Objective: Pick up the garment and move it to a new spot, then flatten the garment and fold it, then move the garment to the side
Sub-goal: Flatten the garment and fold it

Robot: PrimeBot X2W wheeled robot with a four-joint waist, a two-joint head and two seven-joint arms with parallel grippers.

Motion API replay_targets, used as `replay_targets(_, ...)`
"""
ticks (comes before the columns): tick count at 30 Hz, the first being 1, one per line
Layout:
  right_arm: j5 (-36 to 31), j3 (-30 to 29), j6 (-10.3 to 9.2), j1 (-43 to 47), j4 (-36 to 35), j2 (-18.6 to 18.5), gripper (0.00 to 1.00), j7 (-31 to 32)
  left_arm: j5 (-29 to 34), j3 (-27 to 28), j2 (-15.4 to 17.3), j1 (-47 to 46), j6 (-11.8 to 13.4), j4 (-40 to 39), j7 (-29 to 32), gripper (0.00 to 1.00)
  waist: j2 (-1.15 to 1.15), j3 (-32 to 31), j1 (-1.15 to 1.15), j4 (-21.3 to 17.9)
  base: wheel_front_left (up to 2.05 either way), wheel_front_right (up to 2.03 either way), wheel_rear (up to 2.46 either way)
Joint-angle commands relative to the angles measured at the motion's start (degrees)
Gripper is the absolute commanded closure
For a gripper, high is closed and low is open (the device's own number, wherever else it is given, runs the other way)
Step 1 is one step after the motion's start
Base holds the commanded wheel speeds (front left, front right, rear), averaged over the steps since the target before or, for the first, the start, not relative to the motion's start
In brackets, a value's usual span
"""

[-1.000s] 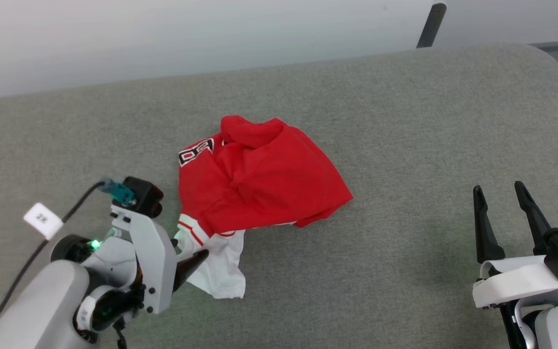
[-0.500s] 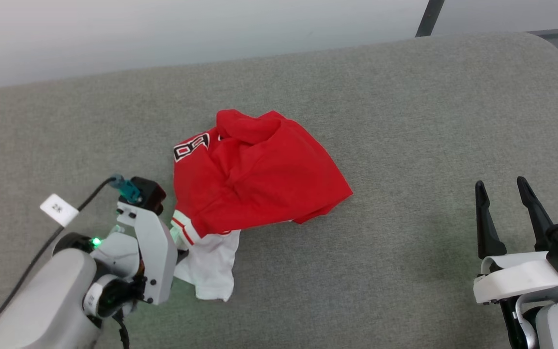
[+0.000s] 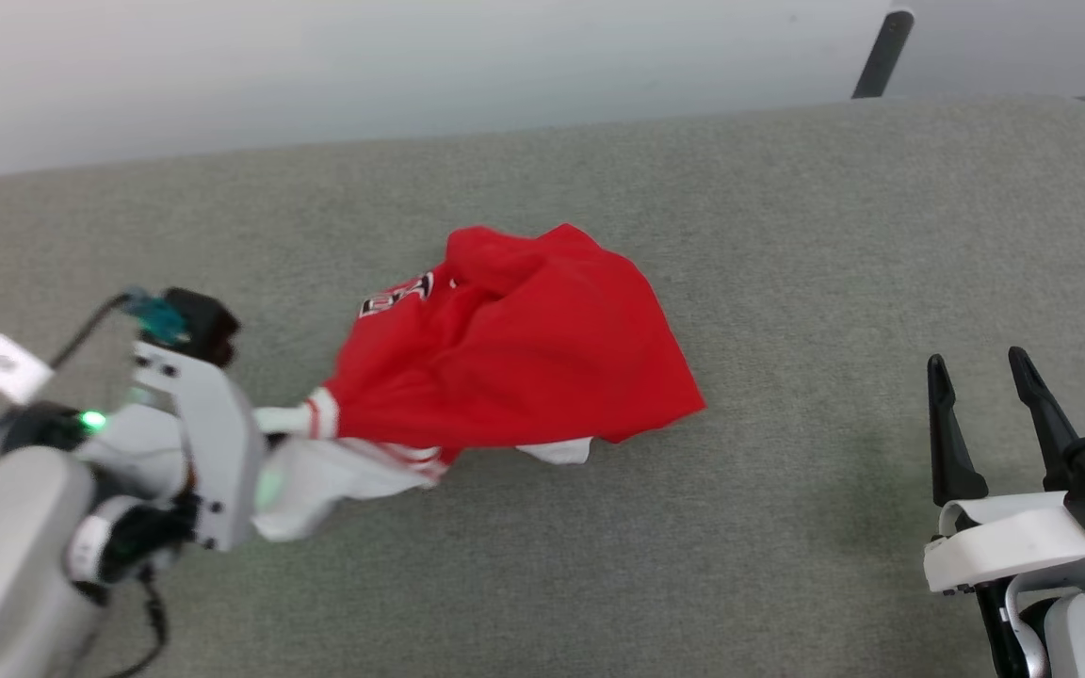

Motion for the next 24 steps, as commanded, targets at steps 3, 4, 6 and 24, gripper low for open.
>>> replay_targets(3,-0.20,0.25,0.00,0.89,0.34,-0.44,0.00,-0.05,1.21,1.57,3.93,1.07,1.19,-1.35,-0.06,1.00,0.00,-0.94,0.00,1.39,0.00,0.00,0.00)
replay_targets(4,-0.10,0.37,0.00,0.96,0.43,-0.48,0.00,-0.04,1.53,2.03,5.08,1.49,1.30,-1.46,-0.28,1.00,0.00,-1.09,0.00,1.60,0.00,0.00,0.00)
replay_targets(6,0.09,0.60,0.00,1.12,0.66,-0.57,0.00,-0.05,1.92,2.95,7.19,2.25,1.55,-1.28,-0.84,1.00,0.00,-1.39,0.00,2.00,0.00,0.00,0.00)
replay_targets(24,0.72,2.47,0.00,1.48,2.18,-0.92,0.00,-0.05,1.72,3.56,7.03,8.79,0.83,14.21,-9.06,1.00,0.00,-2.93,0.00,2.72,0.00,0.00,0.00)
